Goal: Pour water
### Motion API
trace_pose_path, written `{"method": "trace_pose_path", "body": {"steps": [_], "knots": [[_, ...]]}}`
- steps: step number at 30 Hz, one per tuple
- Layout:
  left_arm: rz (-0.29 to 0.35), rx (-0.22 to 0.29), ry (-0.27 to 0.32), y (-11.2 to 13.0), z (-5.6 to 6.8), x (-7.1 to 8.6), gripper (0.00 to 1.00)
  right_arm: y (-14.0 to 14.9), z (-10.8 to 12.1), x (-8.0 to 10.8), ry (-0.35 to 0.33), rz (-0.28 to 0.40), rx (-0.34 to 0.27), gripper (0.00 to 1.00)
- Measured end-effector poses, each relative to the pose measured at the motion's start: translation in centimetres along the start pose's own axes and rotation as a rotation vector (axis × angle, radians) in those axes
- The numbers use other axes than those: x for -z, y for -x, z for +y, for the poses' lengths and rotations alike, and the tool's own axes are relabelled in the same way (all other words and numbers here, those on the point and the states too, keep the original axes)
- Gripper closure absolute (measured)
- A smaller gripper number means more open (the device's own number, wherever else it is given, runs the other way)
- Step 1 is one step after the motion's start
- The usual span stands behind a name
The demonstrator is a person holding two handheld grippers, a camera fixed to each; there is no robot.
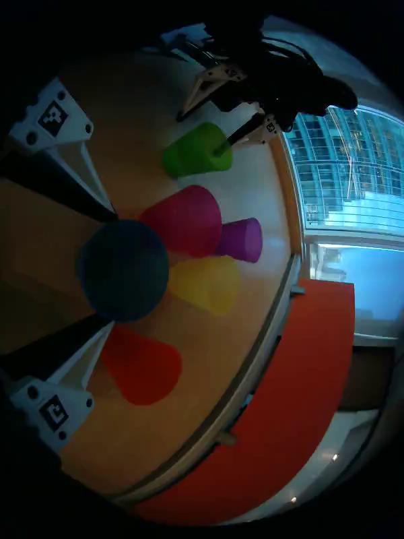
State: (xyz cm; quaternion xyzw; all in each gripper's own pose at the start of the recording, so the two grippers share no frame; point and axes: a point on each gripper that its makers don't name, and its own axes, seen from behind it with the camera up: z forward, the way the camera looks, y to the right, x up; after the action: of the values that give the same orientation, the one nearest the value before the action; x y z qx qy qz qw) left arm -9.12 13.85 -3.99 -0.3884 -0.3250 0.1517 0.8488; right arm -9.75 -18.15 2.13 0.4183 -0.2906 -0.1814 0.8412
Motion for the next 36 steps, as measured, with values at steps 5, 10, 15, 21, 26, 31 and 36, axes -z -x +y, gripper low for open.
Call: {"method": "trace_pose_path", "body": {"steps": [5,10,15,21,26,31,36], "knots": [[0.005,0.012,-0.022,0.3,-0.5,0.7,0.01,0.4,0.0,1.1,0.017,0.004,-0.005,0.00],[0.015,0.027,-0.047,0.5,-0.8,1.5,0.01,0.8,0.2,2.5,0.038,0.010,-0.012,0.00],[0.027,0.041,-0.071,0.8,-0.9,2.4,0.01,1.0,0.3,4.0,0.065,0.023,-0.015,0.00],[0.043,0.057,-0.100,1.0,-1.0,3.5,0.01,1.3,0.5,5.8,0.099,0.039,-0.026,0.00],[0.059,0.070,-0.133,1.1,-1.3,4.6,0.01,1.5,0.5,7.3,0.128,0.055,-0.040,0.00],[0.079,0.081,-0.169,1.0,-1.6,5.3,0.01,1.5,0.3,8.5,0.156,0.075,-0.065,0.00],[0.108,0.080,-0.224,0.9,-2.1,6.1,0.01,1.2,0.3,9.5,0.188,0.105,-0.108,0.00]]}}
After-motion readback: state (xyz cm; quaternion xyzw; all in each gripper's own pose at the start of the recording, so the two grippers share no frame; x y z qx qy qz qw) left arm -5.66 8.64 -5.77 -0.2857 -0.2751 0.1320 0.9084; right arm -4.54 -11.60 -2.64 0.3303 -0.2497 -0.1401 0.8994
